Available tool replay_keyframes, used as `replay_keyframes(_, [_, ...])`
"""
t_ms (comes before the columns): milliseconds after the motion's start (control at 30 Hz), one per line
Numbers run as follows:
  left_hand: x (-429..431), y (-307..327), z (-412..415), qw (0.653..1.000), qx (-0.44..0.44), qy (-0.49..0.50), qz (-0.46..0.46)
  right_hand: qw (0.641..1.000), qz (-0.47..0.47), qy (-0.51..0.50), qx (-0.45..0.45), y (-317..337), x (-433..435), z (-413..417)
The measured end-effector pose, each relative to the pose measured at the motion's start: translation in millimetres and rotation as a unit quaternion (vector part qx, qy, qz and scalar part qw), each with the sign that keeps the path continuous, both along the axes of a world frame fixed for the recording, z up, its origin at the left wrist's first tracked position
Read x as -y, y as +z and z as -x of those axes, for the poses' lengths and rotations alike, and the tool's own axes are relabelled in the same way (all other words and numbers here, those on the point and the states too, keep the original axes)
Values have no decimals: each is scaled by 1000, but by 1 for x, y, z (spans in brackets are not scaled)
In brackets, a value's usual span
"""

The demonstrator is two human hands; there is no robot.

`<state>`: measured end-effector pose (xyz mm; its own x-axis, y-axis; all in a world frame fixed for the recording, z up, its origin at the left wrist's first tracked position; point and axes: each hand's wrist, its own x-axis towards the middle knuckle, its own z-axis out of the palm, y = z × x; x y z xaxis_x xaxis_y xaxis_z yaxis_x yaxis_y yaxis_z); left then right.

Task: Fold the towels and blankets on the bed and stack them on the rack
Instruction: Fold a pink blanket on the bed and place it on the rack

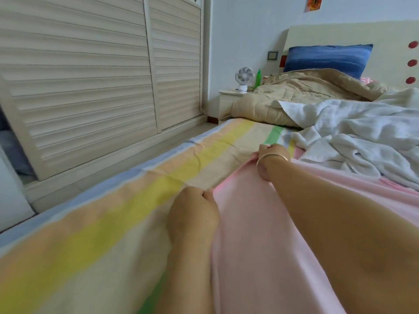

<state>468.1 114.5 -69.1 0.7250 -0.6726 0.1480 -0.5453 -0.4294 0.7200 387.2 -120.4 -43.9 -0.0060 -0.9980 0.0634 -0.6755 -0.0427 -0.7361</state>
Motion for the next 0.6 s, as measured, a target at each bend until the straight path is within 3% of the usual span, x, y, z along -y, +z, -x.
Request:
replay_keyframes(133, [3,-6,1,999,25,12,-41,993,12,100,59,-27,2,-12])
replay_keyframes(400, [10,-14,-5,996,43,40,-73,967,102,206,-110,-20,-48,0])
replay_keyframes(500, [10,-15,-9,997,6,23,-77,946,114,246,-178,-12,-115,40])
replay_keyframes(600, [-6,-7,-1,990,-138,-41,-7,923,104,279,-245,1,-201,99])
